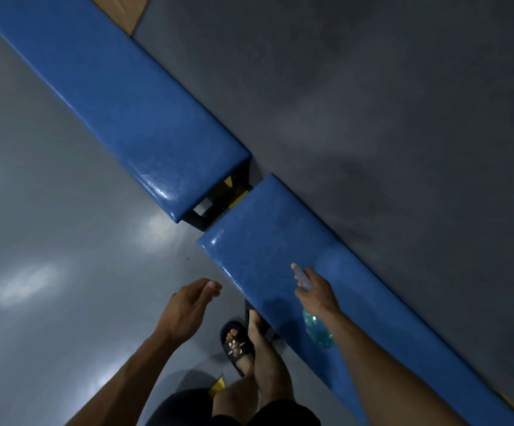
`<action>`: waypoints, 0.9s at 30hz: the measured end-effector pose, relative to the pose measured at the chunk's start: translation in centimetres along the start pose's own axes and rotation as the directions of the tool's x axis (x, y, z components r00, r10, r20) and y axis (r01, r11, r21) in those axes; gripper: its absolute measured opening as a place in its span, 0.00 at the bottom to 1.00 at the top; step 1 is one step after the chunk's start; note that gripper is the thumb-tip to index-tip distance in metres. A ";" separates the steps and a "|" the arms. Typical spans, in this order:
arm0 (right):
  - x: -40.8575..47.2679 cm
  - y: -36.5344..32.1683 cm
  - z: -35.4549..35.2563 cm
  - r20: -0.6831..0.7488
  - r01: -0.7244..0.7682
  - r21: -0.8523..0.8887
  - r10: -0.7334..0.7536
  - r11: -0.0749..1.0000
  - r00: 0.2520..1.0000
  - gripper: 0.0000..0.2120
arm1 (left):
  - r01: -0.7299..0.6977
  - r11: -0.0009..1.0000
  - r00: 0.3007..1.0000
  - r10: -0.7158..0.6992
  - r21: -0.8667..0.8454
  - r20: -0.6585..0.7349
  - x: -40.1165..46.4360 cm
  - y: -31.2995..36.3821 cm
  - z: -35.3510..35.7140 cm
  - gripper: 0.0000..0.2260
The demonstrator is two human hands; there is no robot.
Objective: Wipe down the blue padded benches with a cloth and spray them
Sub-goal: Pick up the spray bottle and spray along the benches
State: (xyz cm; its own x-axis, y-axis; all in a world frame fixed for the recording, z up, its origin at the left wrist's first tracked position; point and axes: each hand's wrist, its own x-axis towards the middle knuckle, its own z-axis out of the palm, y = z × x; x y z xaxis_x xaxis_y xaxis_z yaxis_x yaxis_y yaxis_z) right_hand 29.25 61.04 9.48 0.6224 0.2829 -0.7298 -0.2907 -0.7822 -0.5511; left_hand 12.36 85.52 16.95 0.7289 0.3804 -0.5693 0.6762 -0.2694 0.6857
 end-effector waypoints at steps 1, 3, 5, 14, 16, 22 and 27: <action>-0.1 -0.2 1.0 0.037 0.010 -0.009 -0.010 1.000 0.999 0.14 | 0.003 1.000 1.000 -0.003 0.004 -0.001 0.3 0.1 -0.2 0.17; -0.2 -0.8 3.2 0.096 0.034 -0.036 -0.031 0.999 0.995 0.16 | 0.012 1.000 1.000 -0.012 0.007 -0.003 0.9 0.3 -0.7 0.18; -0.1 -1.3 5.1 0.121 0.059 -0.088 -0.048 0.994 0.992 0.13 | 0.027 1.000 1.000 -0.027 -0.003 -0.006 1.3 0.4 -1.3 0.19; 4.4 -5.3 3.1 -0.012 0.027 -0.049 -0.028 0.998 1.000 0.13 | 0.079 0.996 0.996 -0.080 -0.029 -0.046 2.7 0.5 -3.7 0.17; 5.7 -6.4 0.9 -0.073 0.019 -0.045 -0.023 0.999 0.997 0.12 | 0.090 0.995 0.994 -0.092 -0.036 -0.058 3.0 0.6 -4.2 0.16; 8.3 -8.4 -3.8 -0.178 -0.060 -0.148 0.033 0.987 0.983 0.05 | 0.084 0.996 0.995 -0.086 -0.043 -0.047 4.2 1.1 -5.5 0.16; 7.4 -9.2 -2.5 -0.125 -0.070 -0.123 0.054 0.990 0.991 0.08 | 0.064 0.995 0.998 -0.066 -0.072 -0.013 5.8 1.0 -7.1 0.16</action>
State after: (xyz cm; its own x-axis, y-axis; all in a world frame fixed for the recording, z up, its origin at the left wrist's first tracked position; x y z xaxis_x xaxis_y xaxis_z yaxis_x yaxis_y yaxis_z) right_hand 38.34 68.96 10.11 0.6918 0.1686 -0.7021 -0.2417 -0.8622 -0.4452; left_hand 16.54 93.77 17.54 0.6815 0.4086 -0.6071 0.7122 -0.1799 0.6785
